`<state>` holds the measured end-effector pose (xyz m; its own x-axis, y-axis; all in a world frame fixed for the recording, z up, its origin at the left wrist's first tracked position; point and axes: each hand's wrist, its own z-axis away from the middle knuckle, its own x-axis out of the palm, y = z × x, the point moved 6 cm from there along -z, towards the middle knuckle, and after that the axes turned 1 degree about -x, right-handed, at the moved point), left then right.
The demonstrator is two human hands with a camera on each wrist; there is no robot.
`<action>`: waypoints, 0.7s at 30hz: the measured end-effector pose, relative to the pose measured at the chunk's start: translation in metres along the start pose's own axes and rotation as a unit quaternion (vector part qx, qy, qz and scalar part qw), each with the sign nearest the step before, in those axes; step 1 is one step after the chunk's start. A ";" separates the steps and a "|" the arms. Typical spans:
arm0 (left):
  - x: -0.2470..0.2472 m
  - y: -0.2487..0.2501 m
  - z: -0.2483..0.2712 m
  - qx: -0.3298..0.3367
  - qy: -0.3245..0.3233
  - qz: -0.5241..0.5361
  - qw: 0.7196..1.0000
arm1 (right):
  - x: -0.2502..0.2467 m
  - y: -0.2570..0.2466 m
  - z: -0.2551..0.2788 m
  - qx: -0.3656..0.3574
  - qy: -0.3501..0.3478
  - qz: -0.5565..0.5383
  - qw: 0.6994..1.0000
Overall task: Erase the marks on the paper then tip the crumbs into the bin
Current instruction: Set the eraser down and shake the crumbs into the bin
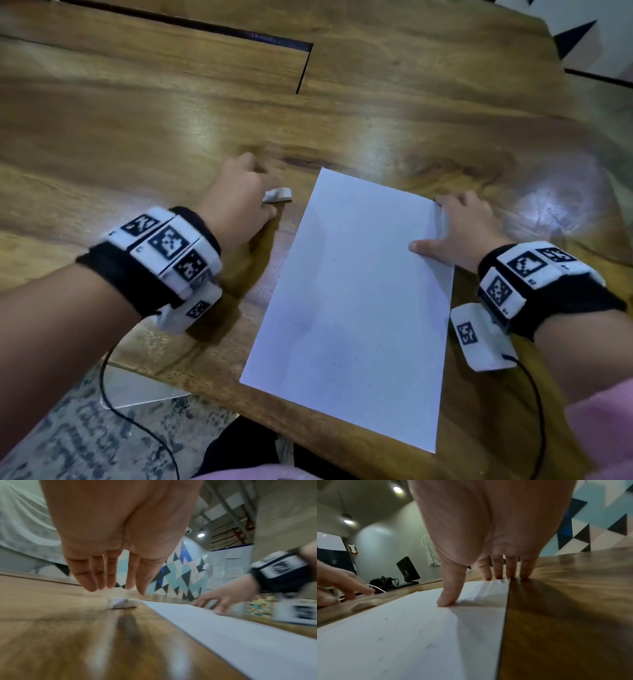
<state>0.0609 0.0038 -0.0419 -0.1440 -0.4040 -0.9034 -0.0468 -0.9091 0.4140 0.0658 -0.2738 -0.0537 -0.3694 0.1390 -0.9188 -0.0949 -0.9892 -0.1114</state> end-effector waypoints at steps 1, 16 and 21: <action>0.002 0.004 0.013 0.015 -0.005 0.010 1.000 | 0.000 0.001 -0.001 0.002 0.002 0.005 1.000; 0.050 0.018 0.118 0.034 -0.071 -0.065 0.995 | -0.006 0.008 0.002 -0.017 -0.012 -0.185 0.983; 0.052 0.013 0.123 0.026 -0.068 -0.060 0.996 | -0.010 0.012 0.009 -0.040 -0.006 -0.265 0.963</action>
<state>-0.0691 -0.0160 -0.0693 -0.2663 -0.2723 -0.9247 -0.1220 -0.9420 0.3125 0.0599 -0.2871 -0.0424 -0.2993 0.6254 -0.7206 -0.2020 -0.7796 -0.5928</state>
